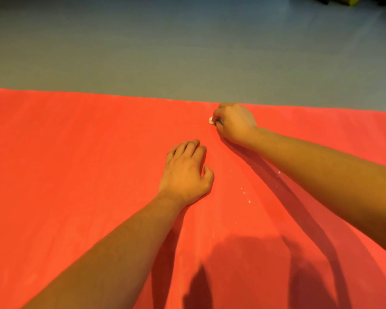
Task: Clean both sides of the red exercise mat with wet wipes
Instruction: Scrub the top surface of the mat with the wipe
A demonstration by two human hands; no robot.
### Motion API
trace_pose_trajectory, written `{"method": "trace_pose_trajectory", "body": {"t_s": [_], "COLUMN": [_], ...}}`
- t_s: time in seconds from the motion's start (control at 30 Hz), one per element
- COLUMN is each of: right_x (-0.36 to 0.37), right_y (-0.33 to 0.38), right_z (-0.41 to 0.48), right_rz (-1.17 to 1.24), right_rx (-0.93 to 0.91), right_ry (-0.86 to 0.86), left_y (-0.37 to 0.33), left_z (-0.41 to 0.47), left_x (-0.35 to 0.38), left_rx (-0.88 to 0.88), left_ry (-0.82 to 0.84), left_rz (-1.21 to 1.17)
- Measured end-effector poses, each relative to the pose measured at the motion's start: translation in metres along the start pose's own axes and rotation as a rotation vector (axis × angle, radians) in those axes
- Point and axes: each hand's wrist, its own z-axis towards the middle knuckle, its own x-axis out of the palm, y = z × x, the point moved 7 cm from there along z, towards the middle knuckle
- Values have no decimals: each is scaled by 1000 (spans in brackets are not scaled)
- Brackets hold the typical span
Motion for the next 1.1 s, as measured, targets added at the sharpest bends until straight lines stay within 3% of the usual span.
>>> {"method": "trace_pose_trajectory", "body": {"t_s": [0.2,0.3,0.7,0.93,1.1], "right_x": [-5,-5,-28,-10,-21], "right_y": [-19,-11,57,21,47], "right_z": [46,37,-126,-47,-93], "right_rz": [-61,-65,44,-39,9], "right_rx": [196,200,-145,96,73], "right_ry": [15,35,60,80,37], "left_y": [-1,-2,-4,-3,-3], "left_z": [0,1,0,0,2], "left_x": [-1,-4,-9,-10,-11], "left_rx": [-2,-1,23,36,41], "left_ry": [-7,-3,-34,-52,-57], "left_rz": [-15,-21,-29,-42,-57]}}
